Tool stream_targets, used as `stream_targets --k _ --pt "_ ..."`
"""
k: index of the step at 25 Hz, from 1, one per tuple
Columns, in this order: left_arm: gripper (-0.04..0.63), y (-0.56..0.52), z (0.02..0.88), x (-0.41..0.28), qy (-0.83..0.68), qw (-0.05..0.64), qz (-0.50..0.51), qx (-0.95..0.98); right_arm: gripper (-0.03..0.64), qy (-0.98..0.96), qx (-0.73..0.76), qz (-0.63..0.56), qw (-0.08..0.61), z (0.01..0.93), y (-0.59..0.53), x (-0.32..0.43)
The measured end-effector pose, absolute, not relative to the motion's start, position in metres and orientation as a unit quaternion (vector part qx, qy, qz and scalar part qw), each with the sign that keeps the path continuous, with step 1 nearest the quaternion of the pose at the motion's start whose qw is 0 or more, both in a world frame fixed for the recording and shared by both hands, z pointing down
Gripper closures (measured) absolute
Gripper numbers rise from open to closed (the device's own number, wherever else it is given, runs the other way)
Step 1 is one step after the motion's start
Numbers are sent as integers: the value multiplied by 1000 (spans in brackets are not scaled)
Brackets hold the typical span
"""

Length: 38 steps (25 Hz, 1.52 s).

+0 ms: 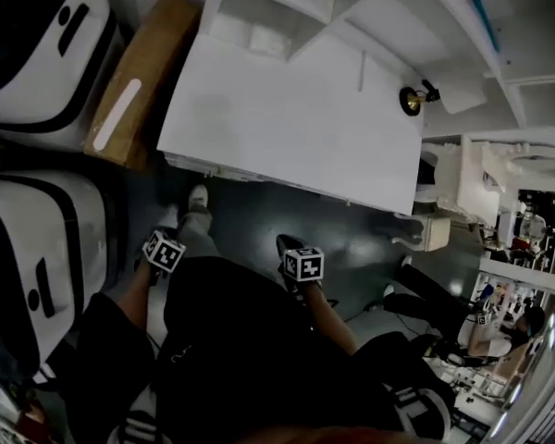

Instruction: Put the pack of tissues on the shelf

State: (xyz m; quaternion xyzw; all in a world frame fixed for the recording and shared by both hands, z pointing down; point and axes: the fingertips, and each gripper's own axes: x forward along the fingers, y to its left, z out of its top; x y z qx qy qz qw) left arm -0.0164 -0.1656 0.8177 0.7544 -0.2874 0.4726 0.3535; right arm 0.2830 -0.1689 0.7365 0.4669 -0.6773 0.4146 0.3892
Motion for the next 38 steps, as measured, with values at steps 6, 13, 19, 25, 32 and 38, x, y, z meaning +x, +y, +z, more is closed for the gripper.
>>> stream_targets --k 6,13,19,25,32,38 --pt "586 15 836 -55 -352 502 502 610 589 -571 261 608 485 829 112 294" --pt "586 262 815 -96 -391 571 496 525 592 -497 320 748 301 868 284 258" --pt "586 386 808 -153 -320 536 607 492 592 -509 289 711 391 890 378 234" --pt "586 371 823 -164 -316 406 592 621 592 -554 453 566 409 881 353 206" --pt "586 170 681 -132 -443 210 322 810 595 -632 725 193 193 624 197 167" --pt "585 101 216 -157 -492 -95 -87 861 595 -712 684 -133 -87 204 178 147"
